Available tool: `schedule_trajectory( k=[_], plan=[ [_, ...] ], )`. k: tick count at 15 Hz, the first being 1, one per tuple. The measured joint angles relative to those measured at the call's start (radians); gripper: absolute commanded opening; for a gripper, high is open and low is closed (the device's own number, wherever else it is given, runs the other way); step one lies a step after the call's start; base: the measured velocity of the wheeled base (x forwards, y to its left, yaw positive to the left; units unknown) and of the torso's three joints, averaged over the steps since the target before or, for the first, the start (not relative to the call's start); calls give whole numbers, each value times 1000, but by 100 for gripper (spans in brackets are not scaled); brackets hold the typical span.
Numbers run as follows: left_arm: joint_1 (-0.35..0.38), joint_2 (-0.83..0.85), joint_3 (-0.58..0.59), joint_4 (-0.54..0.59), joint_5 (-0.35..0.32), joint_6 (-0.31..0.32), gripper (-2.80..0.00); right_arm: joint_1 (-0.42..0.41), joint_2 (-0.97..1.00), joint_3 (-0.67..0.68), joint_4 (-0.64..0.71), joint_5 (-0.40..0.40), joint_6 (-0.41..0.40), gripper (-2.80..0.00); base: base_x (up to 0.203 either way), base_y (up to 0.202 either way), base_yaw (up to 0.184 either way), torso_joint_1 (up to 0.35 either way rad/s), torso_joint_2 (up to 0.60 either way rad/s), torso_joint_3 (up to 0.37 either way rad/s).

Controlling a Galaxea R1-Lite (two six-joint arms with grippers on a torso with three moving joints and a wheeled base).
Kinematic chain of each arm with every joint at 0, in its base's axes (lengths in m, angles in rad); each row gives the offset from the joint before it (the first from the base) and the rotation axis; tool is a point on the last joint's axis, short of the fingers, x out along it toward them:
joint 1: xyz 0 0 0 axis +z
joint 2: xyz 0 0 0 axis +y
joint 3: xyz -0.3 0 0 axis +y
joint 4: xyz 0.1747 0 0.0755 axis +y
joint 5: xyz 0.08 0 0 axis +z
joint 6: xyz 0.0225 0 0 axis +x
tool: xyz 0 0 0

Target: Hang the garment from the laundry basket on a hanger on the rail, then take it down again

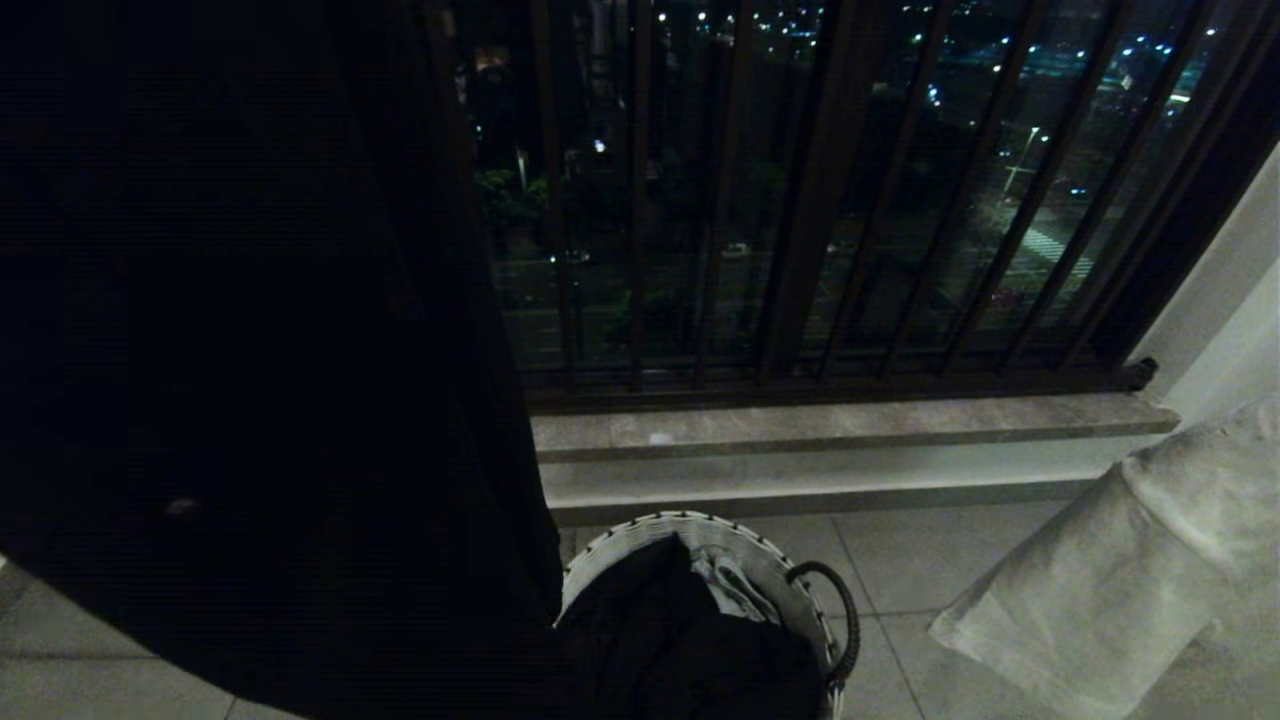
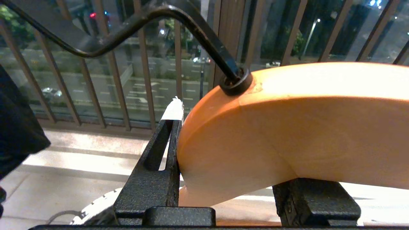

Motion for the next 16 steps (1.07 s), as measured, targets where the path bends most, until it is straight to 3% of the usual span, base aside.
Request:
schedule_trajectory(
  k=[3,16],
  plan=[
    [0,0,0,1,0,0,-280,-7,-13,-1,0,0,-1,-280,0,0,0,-15,-57,-74],
    [0,0,0,0,0,0,-280,-6,-25,6,-4,30,-2,-280,0,0,0,12,-408,-396]
  ],
)
